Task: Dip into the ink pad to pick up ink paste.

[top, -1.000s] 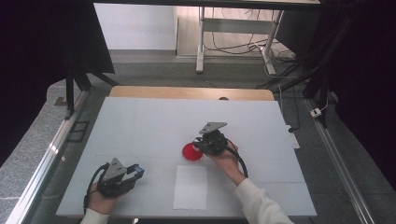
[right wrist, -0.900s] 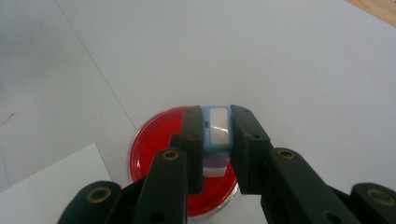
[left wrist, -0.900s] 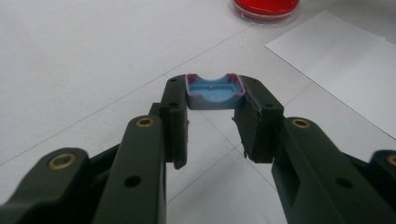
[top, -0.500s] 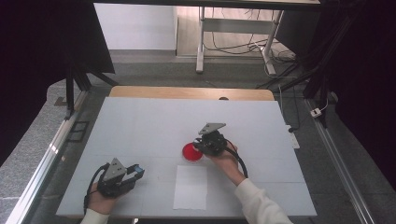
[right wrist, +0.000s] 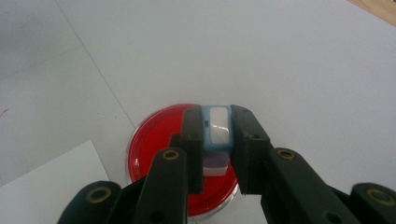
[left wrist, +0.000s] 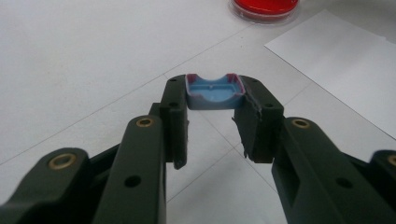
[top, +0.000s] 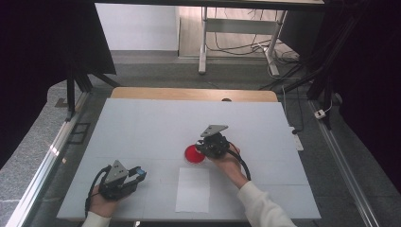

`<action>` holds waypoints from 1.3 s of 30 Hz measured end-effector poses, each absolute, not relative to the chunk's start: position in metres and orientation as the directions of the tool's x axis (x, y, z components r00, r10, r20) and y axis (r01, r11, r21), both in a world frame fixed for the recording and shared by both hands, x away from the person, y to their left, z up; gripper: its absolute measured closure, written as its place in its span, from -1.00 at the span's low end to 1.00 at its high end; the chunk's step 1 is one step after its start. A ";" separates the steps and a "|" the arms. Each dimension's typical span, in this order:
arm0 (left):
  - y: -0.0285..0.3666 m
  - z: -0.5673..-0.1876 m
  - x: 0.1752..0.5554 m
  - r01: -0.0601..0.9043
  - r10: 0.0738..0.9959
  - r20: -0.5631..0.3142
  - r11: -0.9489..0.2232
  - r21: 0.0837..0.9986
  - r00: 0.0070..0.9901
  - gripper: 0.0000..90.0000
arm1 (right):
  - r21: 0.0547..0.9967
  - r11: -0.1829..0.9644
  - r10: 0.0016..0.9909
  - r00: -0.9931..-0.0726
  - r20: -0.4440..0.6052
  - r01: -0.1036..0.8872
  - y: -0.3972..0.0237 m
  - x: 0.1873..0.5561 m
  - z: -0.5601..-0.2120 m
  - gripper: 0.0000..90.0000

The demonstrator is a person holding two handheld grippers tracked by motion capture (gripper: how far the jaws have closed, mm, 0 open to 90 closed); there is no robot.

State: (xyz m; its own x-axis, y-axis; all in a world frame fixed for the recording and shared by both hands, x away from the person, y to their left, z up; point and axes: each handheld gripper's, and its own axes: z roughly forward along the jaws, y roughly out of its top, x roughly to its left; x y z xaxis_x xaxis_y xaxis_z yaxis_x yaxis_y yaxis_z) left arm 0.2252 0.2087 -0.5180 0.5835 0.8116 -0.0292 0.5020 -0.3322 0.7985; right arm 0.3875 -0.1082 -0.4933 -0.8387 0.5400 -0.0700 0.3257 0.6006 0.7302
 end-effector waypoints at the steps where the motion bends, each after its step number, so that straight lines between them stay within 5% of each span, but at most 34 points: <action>1: 0.209 -0.518 0.225 0.502 0.812 -0.029 -0.332 0.799 0.584 0.44 | 0.730 0.601 0.540 -0.839 -0.072 0.325 -0.108 0.387 -0.493 0.69; 39: 0.210 -0.518 0.225 0.501 0.813 -0.026 -0.333 0.799 0.582 0.44 | 0.788 0.533 0.544 -0.838 -0.041 0.307 -0.119 0.381 -0.476 0.69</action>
State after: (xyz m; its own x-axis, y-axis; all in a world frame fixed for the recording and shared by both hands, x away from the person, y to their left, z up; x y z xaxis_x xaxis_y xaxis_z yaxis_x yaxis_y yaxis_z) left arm 0.2255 0.2096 -0.5179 0.5817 0.8130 -0.0262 0.5009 -0.3326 0.7990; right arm 0.3810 -0.1185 -0.4759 -0.8384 0.5435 -0.0410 0.3073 0.5333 0.7881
